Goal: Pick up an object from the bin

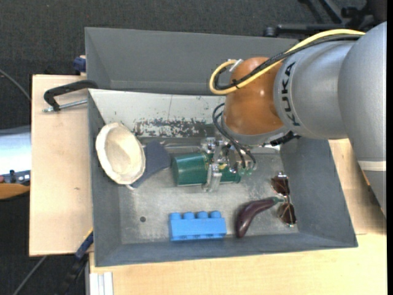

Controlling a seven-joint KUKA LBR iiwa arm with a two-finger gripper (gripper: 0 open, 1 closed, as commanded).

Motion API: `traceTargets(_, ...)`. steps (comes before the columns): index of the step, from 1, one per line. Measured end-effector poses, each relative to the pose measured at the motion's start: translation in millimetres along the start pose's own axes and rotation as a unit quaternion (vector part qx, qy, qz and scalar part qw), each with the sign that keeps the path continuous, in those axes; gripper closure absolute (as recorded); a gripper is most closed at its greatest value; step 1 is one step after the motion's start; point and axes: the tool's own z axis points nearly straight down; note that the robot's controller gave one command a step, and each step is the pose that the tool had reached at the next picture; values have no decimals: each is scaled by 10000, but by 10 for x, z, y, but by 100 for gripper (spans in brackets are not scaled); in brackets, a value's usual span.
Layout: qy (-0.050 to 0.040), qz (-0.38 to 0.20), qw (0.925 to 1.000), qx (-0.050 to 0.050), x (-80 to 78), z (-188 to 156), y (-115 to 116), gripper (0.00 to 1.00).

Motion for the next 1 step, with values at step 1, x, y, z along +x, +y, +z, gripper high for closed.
traceTargets(1, -41, -3, 10000, -3, -23, -223, 3, 100)
